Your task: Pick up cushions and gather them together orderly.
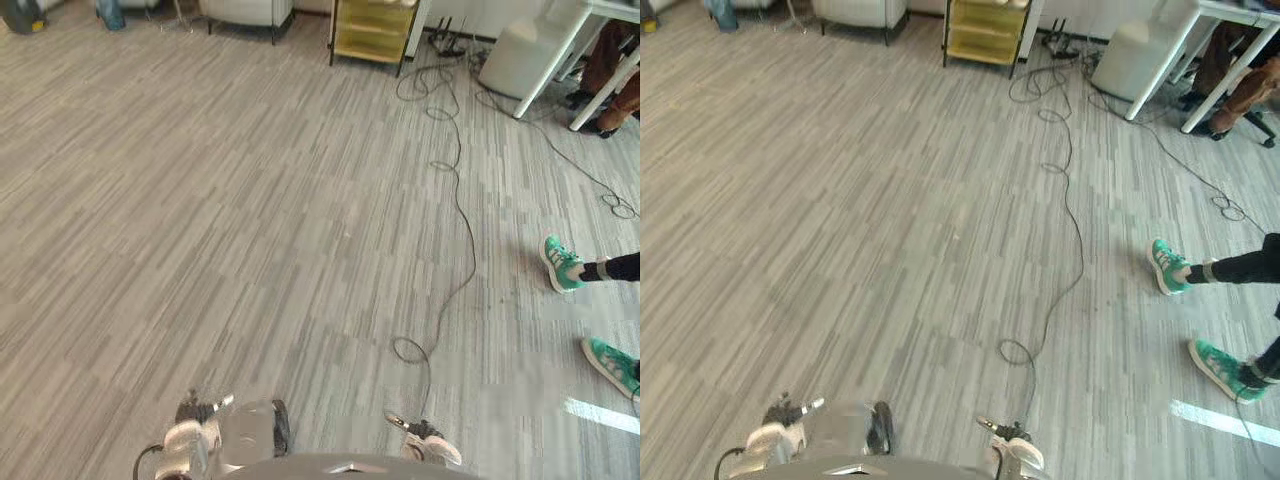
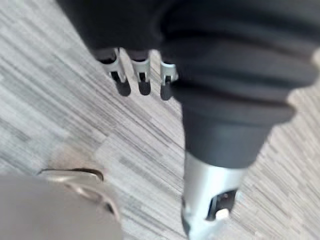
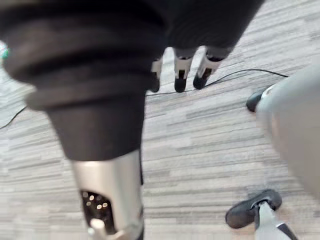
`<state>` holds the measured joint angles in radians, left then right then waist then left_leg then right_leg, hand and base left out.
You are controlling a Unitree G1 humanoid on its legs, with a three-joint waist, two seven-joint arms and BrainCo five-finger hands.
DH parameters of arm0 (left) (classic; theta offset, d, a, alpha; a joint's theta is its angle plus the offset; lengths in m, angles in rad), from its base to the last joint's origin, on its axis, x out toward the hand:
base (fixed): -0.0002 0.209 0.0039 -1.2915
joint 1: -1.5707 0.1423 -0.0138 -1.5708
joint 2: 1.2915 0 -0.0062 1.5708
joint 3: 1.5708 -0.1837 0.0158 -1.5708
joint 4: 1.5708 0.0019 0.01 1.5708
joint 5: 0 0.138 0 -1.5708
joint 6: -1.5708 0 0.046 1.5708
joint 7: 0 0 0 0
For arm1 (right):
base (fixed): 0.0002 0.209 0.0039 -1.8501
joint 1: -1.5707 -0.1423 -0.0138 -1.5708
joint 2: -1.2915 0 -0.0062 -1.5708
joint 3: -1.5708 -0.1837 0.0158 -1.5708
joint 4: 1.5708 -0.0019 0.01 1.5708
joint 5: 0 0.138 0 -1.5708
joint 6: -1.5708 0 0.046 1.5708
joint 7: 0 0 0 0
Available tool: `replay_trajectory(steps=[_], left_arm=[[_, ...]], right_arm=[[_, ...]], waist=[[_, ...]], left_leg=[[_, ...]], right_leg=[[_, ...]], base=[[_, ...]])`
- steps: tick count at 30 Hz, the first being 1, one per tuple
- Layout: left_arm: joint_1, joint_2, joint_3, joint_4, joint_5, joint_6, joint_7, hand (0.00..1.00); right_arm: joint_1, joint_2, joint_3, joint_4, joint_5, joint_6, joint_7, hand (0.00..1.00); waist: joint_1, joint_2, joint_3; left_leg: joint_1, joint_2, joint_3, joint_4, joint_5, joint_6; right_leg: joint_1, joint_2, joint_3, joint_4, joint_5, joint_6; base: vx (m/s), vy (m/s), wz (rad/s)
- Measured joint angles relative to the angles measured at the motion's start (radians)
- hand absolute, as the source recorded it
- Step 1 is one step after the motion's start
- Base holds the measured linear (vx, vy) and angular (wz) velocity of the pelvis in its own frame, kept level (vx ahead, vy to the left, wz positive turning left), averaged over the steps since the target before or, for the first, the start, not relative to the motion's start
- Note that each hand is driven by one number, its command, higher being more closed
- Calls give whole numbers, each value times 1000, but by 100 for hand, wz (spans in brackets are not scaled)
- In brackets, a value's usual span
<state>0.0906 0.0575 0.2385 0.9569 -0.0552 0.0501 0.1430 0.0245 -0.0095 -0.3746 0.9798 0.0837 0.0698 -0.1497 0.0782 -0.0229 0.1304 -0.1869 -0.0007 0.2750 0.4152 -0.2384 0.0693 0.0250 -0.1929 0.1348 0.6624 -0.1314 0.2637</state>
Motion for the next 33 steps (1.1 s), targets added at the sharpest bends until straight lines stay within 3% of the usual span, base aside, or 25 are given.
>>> replay_trajectory(steps=[1,2,3,4,5,8,9,10,12,14,15,16,18,19,20,21,22,23,24,25,27,29,30,31,33], left_arm=[[15,15,-32,11,0,14,4,0],[19,20,-39,10,0,19,5,0],[21,23,-47,10,0,21,6,0],[31,25,-50,11,-1,24,7,0],[35,25,-52,11,-1,28,7,0],[19,34,-89,13,-1,30,6,0],[9,33,-94,14,-1,30,6,0],[-3,27,-94,13,-1,30,6,0],[-20,3,-94,11,1,28,5,0],[-19,-3,-82,5,0,27,3,0],[-21,-19,-64,5,1,26,4,0],[-21,-29,-58,7,1,26,3,0],[-17,-69,-38,8,1,26,2,0],[-16,-78,-34,7,1,26,1,0],[-17,-87,-22,3,1,25,-3,0],[-19,-94,-20,-4,0,26,-5,0],[-19,-96,-21,-8,0,22,-7,0],[-19,-92,-11,-22,0,16,-13,0],[-19,-89,-8,-29,0,16,-15,0],[-19,-80,-8,-45,0,15,-17,0],[-19,-77,-8,-63,-2,13,-17,0],[-20,-81,-7,-85,-4,7,-17,0],[-20,-82,-7,-90,-4,6,-17,0],[-20,-87,-7,-90,-1,6,-15,0],[-19,-92,-8,-89,-2,6,-15,0]], right_arm=[[4,-6,8,3,-4,2,5,0],[6,-10,10,4,-5,1,8,0],[9,-11,9,6,-5,0,9,0],[10,-14,3,-3,-4,-2,9,0],[9,-16,1,-13,-3,-1,10,0],[3,-21,-8,-23,-1,-10,10,0],[0,-23,-17,-23,0,-11,10,0],[0,-28,-30,-24,1,-11,9,0],[9,-36,-42,-26,2,-4,8,0],[33,-20,-62,-23,4,0,7,0],[45,-18,-79,-27,6,3,6,0],[45,-21,-84,-33,5,3,5,0],[58,-25,-131,-65,5,0,6,0],[58,-28,-141,-66,5,1,6,0],[59,-31,-140,-69,6,2,5,0],[63,-31,-129,-86,7,2,4,0],[68,-34,-119,-93,9,2,0,0],[67,-32,-110,-94,10,2,-5,0],[68,-31,-100,-94,11,2,-5,0],[67,-25,-88,-89,20,2,-5,0],[57,-23,-78,-78,36,1,-6,0],[36,-7,-81,-60,44,3,-7,0],[33,1,-82,-60,45,3,-7,0],[34,0,-83,-63,47,2,-7,0],[35,-8,-80,-59,45,2,-7,0]], waist=[[-6,-3,12],[-8,-5,20],[-13,-5,28],[-24,3,40],[-27,4,40],[-55,10,51],[-61,13,56],[-69,20,61],[-86,18,81],[-91,-6,88],[-94,-2,88],[-94,14,88],[-96,72,80],[-93,88,74],[-93,101,72],[-97,116,81],[-94,121,82],[-82,118,85],[-77,112,89],[-69,85,93],[-56,82,93],[-32,80,93],[-32,78,94],[-31,79,93],[-22,90,87]], left_leg=[[66,-17,-2,-20,-16,11],[104,-28,-7,-41,-22,16],[143,-37,-15,-67,-25,19],[218,-50,-33,-126,-26,20],[279,-53,-48,-176,-26,21],[411,-36,-107,-266,-29,26],[430,-30,-123,-278,-32,27],[453,-17,-148,-292,-39,23],[527,5,-206,-357,-49,12],[588,0,-250,-385,-80,-16],[621,17,-259,-374,-94,-17],[622,30,-257,-352,-91,-21],[577,94,-254,-162,-60,-74],[543,116,-256,-64,-35,-115],[476,141,-276,92,36,-176],[362,183,-291,353,230,-252],[307,213,-270,478,229,-250],[233,255,-211,630,176,-217],[204,262,-188,669,149,-206],[143,258,-139,685,92,-175],[54,252,-79,609,33,-157],[-15,210,-11,274,0,-137],[-38,181,-13,135,9,-142],[-38,135,-38,-77,66,-152],[-45,115,-105,-225,133,-168]], right_leg=[[-93,7,6,225,40,33],[-121,3,-29,302,39,31],[-142,-11,-79,359,31,19],[-181,-33,-181,426,2,-38],[-220,-32,-244,441,-36,-101],[-309,25,-366,256,-144,-176],[-333,42,-375,174,-144,-187],[-359,64,-371,63,-125,-206],[-394,84,-339,-379,63,-181],[-427,51,-332,-478,93,-173],[-441,56,-324,-409,199,-189],[-450,58,-335,-366,207,-196],[-438,88,-387,-269,202,-268],[-426,107,-396,-258,168,-281],[-399,134,-402,-257,131,-288],[-323,174,-399,-291,96,-304],[-278,200,-397,-316,88,-315],[-187,232,-384,-357,68,-333],[-142,239,-377,-379,56,-339],[-61,240,-358,-428,43,-343],[27,239,-337,-502,51,-322],[118,212,-306,-580,50,-297],[146,196,-301,-600,42,-283],[182,177,-297,-624,26,-262],[211,176,-281,-644,1,-241]], base=[[397,119,16],[402,122,12],[332,80,26],[413,75,29],[414,57,27],[426,-35,53],[362,-82,81],[479,-143,97],[595,-222,117],[576,-281,84],[614,-307,51],[623,-317,20],[621,-331,-2],[639,-324,-22],[636,-280,-22],[771,-289,-23],[756,-254,-34],[633,-193,-36],[592,-162,-39],[537,-120,-29],[440,-65,-32],[560,40,-38],[556,145,-19],[456,163,-7],[361,190,-18]])
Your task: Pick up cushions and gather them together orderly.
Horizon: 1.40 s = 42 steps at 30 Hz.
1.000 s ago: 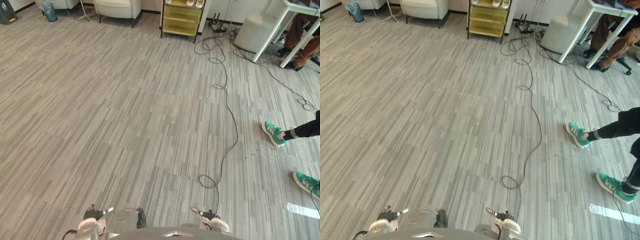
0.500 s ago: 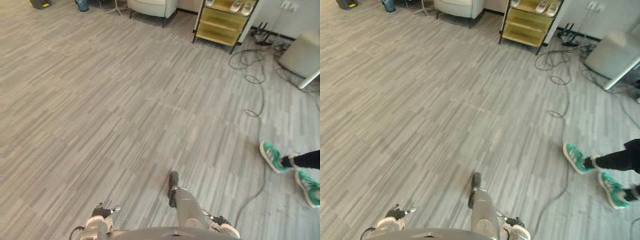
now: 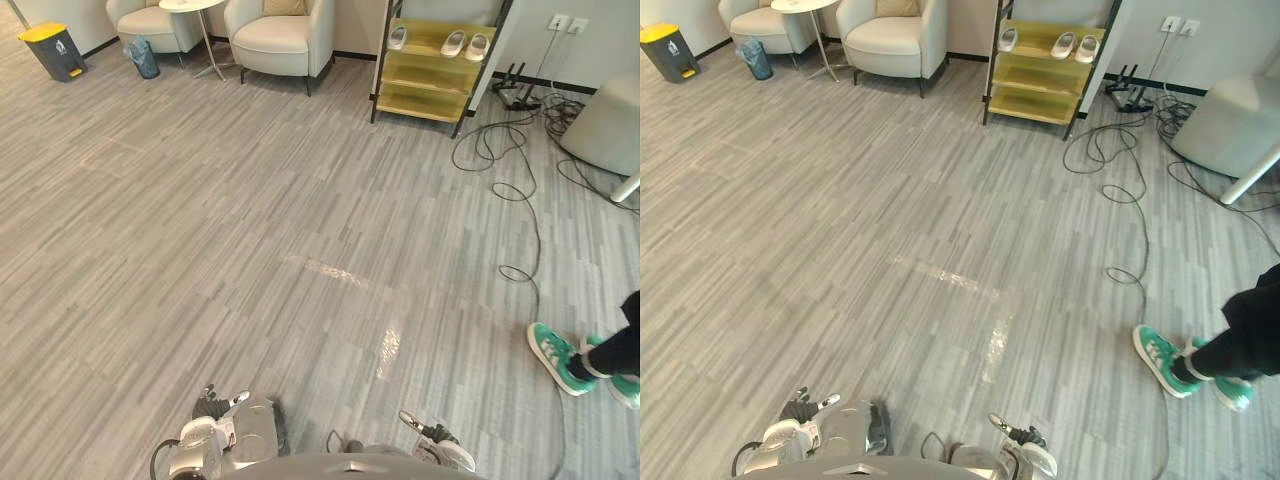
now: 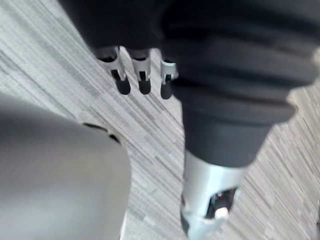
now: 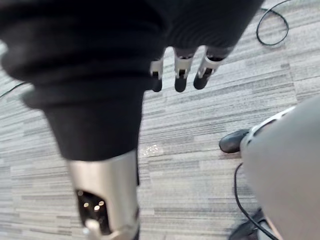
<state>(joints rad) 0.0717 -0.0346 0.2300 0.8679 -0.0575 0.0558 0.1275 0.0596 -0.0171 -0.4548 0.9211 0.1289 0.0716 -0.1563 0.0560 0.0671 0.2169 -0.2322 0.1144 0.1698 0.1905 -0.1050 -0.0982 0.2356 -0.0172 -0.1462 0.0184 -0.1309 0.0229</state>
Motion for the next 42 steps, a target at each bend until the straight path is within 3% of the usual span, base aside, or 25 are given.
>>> replay_trajectory(steps=[1,2,4,6,7,8,9,10,11,14,16,17,20,22,23,24,25,27,29,32,34,37,38,40,42], left_arm=[[-2,3,-3,-1,-1,-1,0,0],[-8,19,-4,-4,-1,-2,-1,0],[-10,40,-7,-2,-2,-3,0,0],[-10,46,-7,11,-10,-3,2,0],[-9,46,-11,15,-10,-2,3,0],[-9,62,-33,30,-18,2,5,0],[-9,73,-43,46,-20,5,7,0],[-8,75,-43,51,-20,7,12,0],[-6,77,-46,62,-20,13,15,0],[-7,81,-74,77,-19,13,18,0],[-8,83,-74,86,-19,14,18,0],[-9,83,-73,87,-18,14,19,0],[-8,83,-62,89,-16,12,18,0],[-5,80,-39,93,-16,11,16,0],[0,63,-13,100,-7,11,13,0],[1,62,-12,108,1,11,11,0],[3,44,-13,124,3,12,9,0],[-3,28,-6,110,3,9,-2,0],[-3,15,6,92,3,10,-4,0],[-2,7,4,73,2,9,-5,0],[-3,7,3,58,2,8,-6,0],[-4,7,3,46,3,8,-8,0],[-4,6,2,48,3,9,-7,0],[-2,4,-3,54,3,10,-4,0],[-8,33,-14,68,10,11,-2,0]], right_arm=[[-2,-3,5,8,0,1,0,0],[-5,7,10,12,-1,1,0,0],[-13,25,23,26,-2,2,1,0],[-3,32,22,35,-10,1,3,0],[-3,29,23,38,-10,1,4,0],[-3,28,25,39,-9,0,5,0],[-5,24,25,37,-9,-3,5,0],[-5,20,28,37,-8,-3,6,0],[-5,14,35,37,-9,-3,7,0],[-9,12,41,37,-9,-4,13,0],[-29,10,37,39,-9,-3,16,0],[-41,12,29,40,-9,-3,17,0],[-45,14,19,41,-8,-2,16,0],[-42,15,10,40,-9,-1,16,0],[-40,9,-1,37,-9,-2,16,0],[-40,8,-1,33,-9,-5,17,0],[-40,-8,0,36,-9,-5,16,0],[-39,-10,-4,38,-8,-3,15,0],[-31,-12,-19,38,-8,0,14,0],[-23,-14,-16,48,1,1,13,0],[-23,-16,-18,55,2,1,11,0],[-22,-20,-22,67,8,1,3,0],[-14,-23,-22,62,17,1,2,0],[6,-32,-24,56,22,2,1,0],[11,-6,-38,58,21,4,1,0]], waist=[[11,-5,-3],[22,-32,-12],[17,-81,-25],[28,-92,-35],[25,-96,-38],[16,-98,-36],[2,-96,-34],[-1,-88,-29],[-5,-90,-29],[-11,-90,-29],[-24,-82,-23],[-25,-78,-18],[-26,-88,-9],[-29,-95,-11],[-33,-87,-15],[-34,-57,-27],[-34,-21,-42],[-30,-13,-42],[-27,-1,-36],[-12,8,-25],[-3,7,-25],[7,4,-25],[5,4,-25],[9,16,-33],[6,-34,-52]], left_leg=[[-2,-11,-33,9,107,6],[12,-44,-30,12,154,40],[4,-79,-7,92,82,100],[54,-90,36,110,21,121],[75,-94,50,106,5,127],[122,-100,64,104,-18,146],[179,-105,74,95,-45,149],[212,-108,80,83,-52,150],[295,-119,81,35,-59,148],[397,-118,82,-43,-58,147],[425,-104,80,-75,-67,132],[438,-92,81,-83,-78,114],[489,-90,78,-109,-110,79],[521,-89,71,-100,-151,55],[563,-54,58,-96,-197,29],[569,-30,54,-91,-207,18],[555,10,43,-46,-212,8],[451,46,-6,162,-191,-13],[326,105,-47,488,-104,-49],[224,132,-3,706,-130,-21],[158,120,8,659,-160,-5],[126,79,-9,373,-171,1],[131,54,-32,239,-150,4],[149,15,-97,73,14,-8],[186,-41,-74,38,37,45]], right_leg=[[16,-6,30,4,-31,9],[19,-43,62,27,-72,9],[-10,-88,108,115,-89,5],[-83,-110,171,322,-90,19],[-123,-118,184,424,-80,48],[-211,-128,198,647,-31,140],[-272,-143,168,821,-3,178],[-292,-156,135,878,-5,174],[-326,-189,49,951,-41,123],[-376,-181,-76,837,-124,83],[-428,-146,-144,583,-120,46],[-451,-110,-144,392,-51,23],[-459,-97,-108,127,118,42],[-463,-106,-80,137,153,29],[-468,-82,-91,216,214,-12],[-474,-63,-93,245,207,-19],[-478,-27,-113,257,166,-32],[-456,-5,-124,225,150,-49],[-354,34,-127,151,139,-60],[-211,71,-78,75,111,-72],[-182,69,-51,48,107,-66],[-155,40,-14,39,99,-42],[-146,23,1,41,89,-26],[-138,11,28,48,75,23],[-120,-42,51,46,58,57]], base=[[482,312,-58],[582,349,-63],[573,299,-53],[405,216,-47],[334,182,-37],[493,241,-29],[412,190,-22],[468,176,-17],[298,84,-12],[335,39,5],[343,-61,5],[338,-104,-1],[266,-151,1],[353,-305,8],[410,-344,6],[437,-335,-2],[430,-313,-3],[399,-319,1],[395,-249,2],[375,-113,-37],[230,-1,-49],[256,115,-52],[239,216,-30],[277,258,-36],[273,223,-21]])
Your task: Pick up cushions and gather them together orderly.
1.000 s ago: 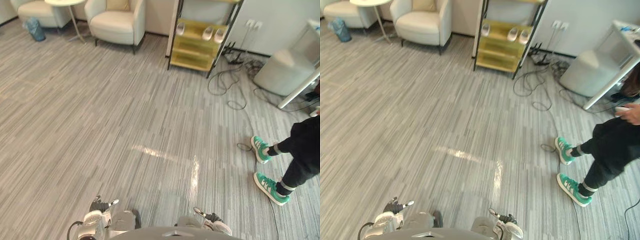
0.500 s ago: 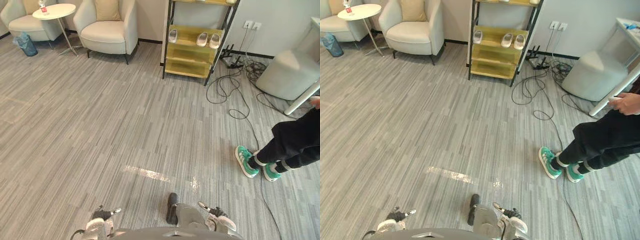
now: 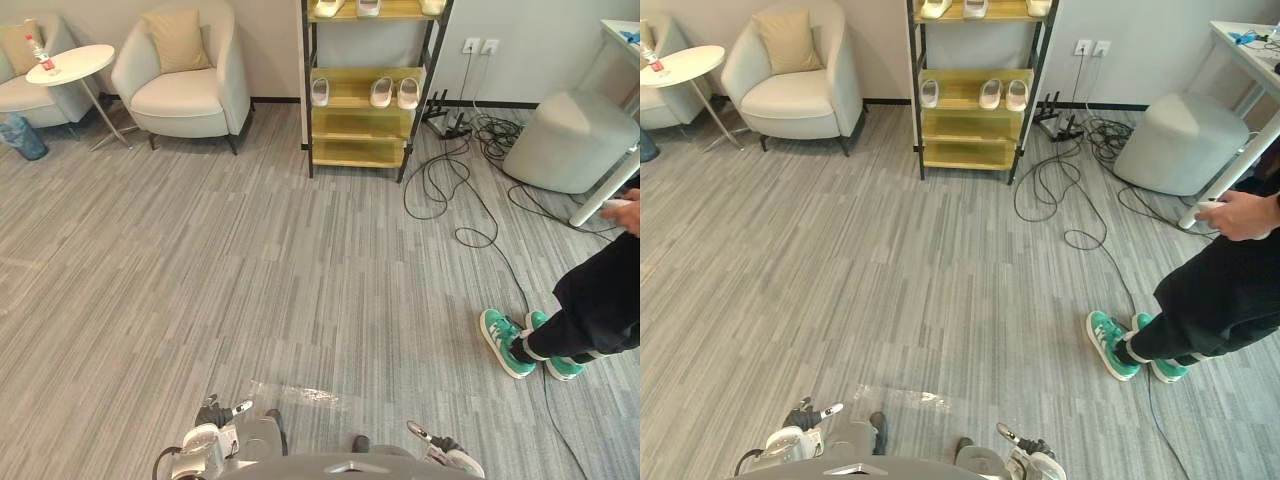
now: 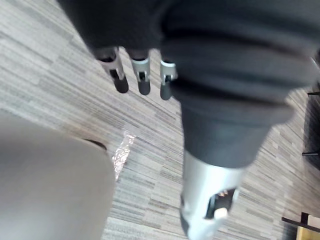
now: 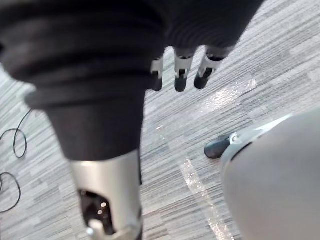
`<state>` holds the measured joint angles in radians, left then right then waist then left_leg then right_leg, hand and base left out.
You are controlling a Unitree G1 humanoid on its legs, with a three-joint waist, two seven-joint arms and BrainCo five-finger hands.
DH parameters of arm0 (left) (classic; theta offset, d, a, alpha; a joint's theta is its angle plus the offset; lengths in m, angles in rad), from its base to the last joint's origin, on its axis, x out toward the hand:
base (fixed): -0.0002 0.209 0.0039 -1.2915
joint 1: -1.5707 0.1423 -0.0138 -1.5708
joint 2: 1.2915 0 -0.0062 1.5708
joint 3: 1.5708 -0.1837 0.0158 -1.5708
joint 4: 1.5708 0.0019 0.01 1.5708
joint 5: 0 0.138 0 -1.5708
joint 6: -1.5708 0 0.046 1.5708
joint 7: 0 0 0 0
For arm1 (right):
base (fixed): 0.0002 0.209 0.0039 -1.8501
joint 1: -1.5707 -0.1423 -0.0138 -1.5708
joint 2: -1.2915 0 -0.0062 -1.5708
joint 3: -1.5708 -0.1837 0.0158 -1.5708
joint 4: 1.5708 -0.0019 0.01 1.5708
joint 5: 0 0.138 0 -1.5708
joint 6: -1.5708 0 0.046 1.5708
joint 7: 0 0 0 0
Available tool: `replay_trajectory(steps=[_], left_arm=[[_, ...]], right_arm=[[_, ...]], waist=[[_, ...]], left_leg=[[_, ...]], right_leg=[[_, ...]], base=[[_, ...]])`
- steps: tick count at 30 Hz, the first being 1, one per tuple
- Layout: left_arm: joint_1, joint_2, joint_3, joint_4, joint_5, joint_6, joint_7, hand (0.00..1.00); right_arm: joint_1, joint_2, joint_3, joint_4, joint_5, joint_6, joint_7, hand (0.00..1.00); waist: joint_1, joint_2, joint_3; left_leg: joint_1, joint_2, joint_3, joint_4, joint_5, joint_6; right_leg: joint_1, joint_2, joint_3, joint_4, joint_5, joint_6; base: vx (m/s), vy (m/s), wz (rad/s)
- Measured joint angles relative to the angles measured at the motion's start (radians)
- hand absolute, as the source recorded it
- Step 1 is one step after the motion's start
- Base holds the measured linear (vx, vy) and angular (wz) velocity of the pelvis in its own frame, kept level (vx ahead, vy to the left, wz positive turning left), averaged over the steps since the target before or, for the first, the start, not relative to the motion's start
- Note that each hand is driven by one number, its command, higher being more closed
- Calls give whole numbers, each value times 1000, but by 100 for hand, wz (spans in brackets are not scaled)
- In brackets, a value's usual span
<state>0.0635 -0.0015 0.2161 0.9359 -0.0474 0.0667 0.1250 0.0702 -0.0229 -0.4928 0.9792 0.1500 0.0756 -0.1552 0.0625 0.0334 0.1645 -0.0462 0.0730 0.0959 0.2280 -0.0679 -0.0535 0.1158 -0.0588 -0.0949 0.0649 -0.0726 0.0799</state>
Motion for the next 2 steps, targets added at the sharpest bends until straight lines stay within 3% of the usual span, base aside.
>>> replay_trajectory(steps=[2], left_arm=[[0,21,-1,10,11,0,1,0]], right_arm=[[4,24,-1,9,0,2,1,0]], waist=[[1,-28,-12]], left_leg=[[34,-34,19,-56,11,17]], right_leg=[[2,-30,2,-4,-2,3]], base=[[206,156,-11]])
